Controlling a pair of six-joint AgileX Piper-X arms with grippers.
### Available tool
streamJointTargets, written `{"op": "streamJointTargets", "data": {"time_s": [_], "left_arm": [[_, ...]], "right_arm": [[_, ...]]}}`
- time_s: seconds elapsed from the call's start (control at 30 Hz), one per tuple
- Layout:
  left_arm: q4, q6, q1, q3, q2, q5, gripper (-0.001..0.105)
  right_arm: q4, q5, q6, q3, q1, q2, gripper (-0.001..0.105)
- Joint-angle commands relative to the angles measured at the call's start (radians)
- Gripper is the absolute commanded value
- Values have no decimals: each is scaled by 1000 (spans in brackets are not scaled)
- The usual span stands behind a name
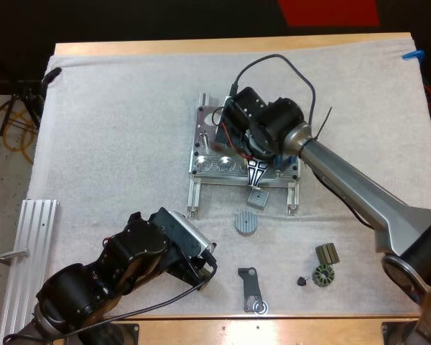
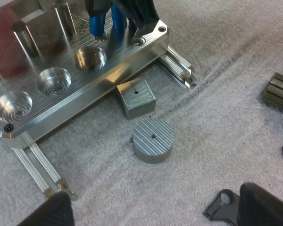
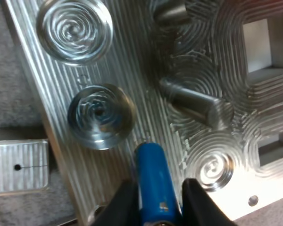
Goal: Load cells from right to left
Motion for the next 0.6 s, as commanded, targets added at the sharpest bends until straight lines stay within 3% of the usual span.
{"op": "streamJointTargets", "data": {"time_s": [0.0, 0.57], "left_arm": [[-5, -14, -2, -7, -5, -24, 70], [-5, -14, -2, -7, -5, -24, 70]], "right_arm": [[-13, 14, -18, -11, -5, -3, 0], [14, 15, -18, -11, -24, 12, 0]]}}
